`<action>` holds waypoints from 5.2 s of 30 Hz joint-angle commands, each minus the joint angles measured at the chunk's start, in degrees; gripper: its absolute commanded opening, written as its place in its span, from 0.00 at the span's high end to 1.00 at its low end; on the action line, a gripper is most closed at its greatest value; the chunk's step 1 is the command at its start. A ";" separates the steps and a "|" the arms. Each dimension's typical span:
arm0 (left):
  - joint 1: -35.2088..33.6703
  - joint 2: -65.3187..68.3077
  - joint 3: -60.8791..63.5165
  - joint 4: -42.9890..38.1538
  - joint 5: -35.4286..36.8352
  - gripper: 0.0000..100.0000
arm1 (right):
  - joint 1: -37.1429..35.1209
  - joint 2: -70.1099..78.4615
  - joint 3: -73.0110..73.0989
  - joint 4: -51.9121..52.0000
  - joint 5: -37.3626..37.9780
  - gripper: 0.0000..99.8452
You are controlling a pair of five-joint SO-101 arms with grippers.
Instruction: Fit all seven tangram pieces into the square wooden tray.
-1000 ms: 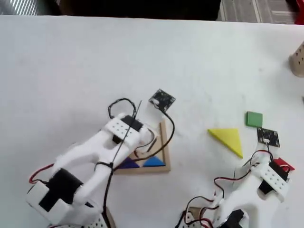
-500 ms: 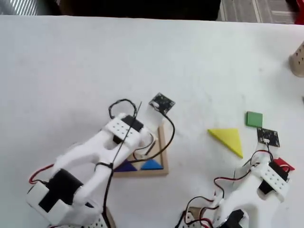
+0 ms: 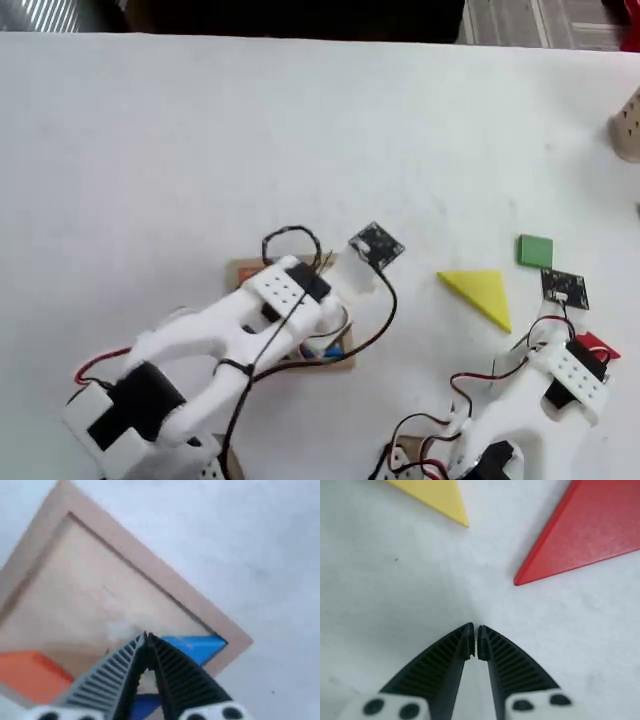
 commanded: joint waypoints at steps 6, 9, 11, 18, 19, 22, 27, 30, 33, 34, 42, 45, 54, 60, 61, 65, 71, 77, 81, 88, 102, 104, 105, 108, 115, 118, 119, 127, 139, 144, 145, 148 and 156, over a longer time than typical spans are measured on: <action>1.36 -1.01 1.41 0.18 0.09 0.98 | -0.66 -0.40 -0.26 -0.75 0.79 0.98; 1.45 -1.01 2.02 0.44 -4.31 0.98 | -0.66 -0.40 -0.26 -0.75 0.79 0.98; 1.45 -1.01 2.11 0.53 -5.71 0.98 | -0.66 -0.40 -0.26 -0.75 0.79 0.98; 1.36 -1.10 1.93 0.79 -5.71 0.98 | -0.66 -0.40 -0.26 -0.75 0.79 0.98; 1.36 -1.10 1.58 1.41 -5.71 0.98 | -0.66 -0.40 -0.26 -0.75 0.79 0.98; 1.10 -1.45 1.41 2.02 -5.71 0.98 | -0.66 -0.40 -0.26 -0.75 0.79 0.98; -2.15 -6.90 2.90 2.11 -5.71 0.98 | -0.66 -0.40 -0.26 -0.75 0.70 0.98; -6.81 -9.45 4.22 1.58 -5.89 0.98 | -0.66 -0.40 -0.26 -0.75 0.53 0.98; -12.18 -9.01 4.48 -0.44 -5.98 0.98 | -0.57 -0.40 -0.26 -0.75 0.53 0.98; -13.67 -8.31 4.48 -1.05 -5.98 0.98 | -0.57 -0.40 -0.26 -0.75 0.53 0.98; -15.78 -4.62 3.34 -2.90 -5.80 0.98 | -0.40 -0.40 -0.26 -0.75 0.44 0.98; -15.52 -4.62 3.52 -2.90 -5.80 0.98 | -0.31 -0.40 -0.26 -0.75 0.44 0.98; -16.04 -6.81 3.96 0.79 -5.80 0.98 | -0.48 -0.40 -0.26 -0.75 0.53 0.98; -16.04 -15.69 7.65 0.44 -5.71 0.98 | -0.57 -0.40 -0.26 -0.75 0.62 0.98; -16.04 -17.63 8.35 0.44 -5.71 0.98 | -0.57 -0.40 -0.26 -0.75 0.62 0.98; -16.04 -24.84 10.29 0.44 -5.71 0.98 | -0.57 -0.40 -0.26 -0.75 0.53 0.98; -14.46 -26.24 11.08 -4.48 -5.63 0.98 | -0.57 -0.40 -0.26 -0.75 0.53 0.98; -8.92 -11.74 8.62 -10.46 -5.54 0.98 | -0.57 -0.40 -0.26 -0.75 0.62 0.98; -8.84 -4.44 4.66 -10.29 -5.54 0.98 | -0.57 -0.40 -0.26 -0.75 0.70 0.98; -13.93 -3.82 4.13 -5.63 -5.80 0.98 | -0.66 -0.40 -0.26 -0.75 0.79 0.98; -14.81 -9.98 4.04 -3.60 -5.71 0.98 | -0.66 -0.40 -0.26 -0.75 0.62 0.98; -14.81 -13.85 4.22 -3.34 -5.63 0.98 | -0.66 -0.40 -0.26 -0.75 0.53 0.98; -14.90 -15.69 4.22 -2.64 -5.63 0.98 | -0.66 -0.40 -0.26 -0.75 0.44 0.98; -14.90 -20.53 4.66 -0.88 -5.63 0.98 | -0.66 -0.40 -0.26 -0.75 0.35 0.98; -18.42 -30.46 12.22 -2.73 -5.98 0.98 | -1.45 -0.40 -0.26 -0.75 0.26 0.98; -22.02 -35.03 14.95 -3.78 -6.07 0.98 | -2.24 -0.40 -0.26 -0.75 0.26 0.98; -23.43 -36.62 15.74 -3.96 -6.07 0.98 | -2.24 -0.40 -0.26 -0.75 0.26 0.98; -35.91 -46.20 22.68 -4.13 -5.80 0.98 | -2.15 -0.40 -0.26 -0.57 0.26 0.98; -60.26 -46.73 29.36 -13.80 -5.98 0.98 | -1.71 -0.40 -0.18 -0.48 0.70 0.98; -63.25 -46.64 30.42 -13.80 -5.98 0.91 | -1.36 -0.40 -0.18 -0.48 0.79 0.98; -63.25 -46.64 30.51 -13.80 -5.98 0.89 | -0.66 -0.40 -0.18 -0.48 0.79 0.98; -63.25 -46.64 30.51 -13.89 -6.07 0.86 | 0.48 -0.40 -0.18 -0.48 0.79 0.98; -62.99 -33.19 25.67 -18.73 -6.07 0.87 | 0.31 -0.40 -0.18 -0.48 0.79 0.98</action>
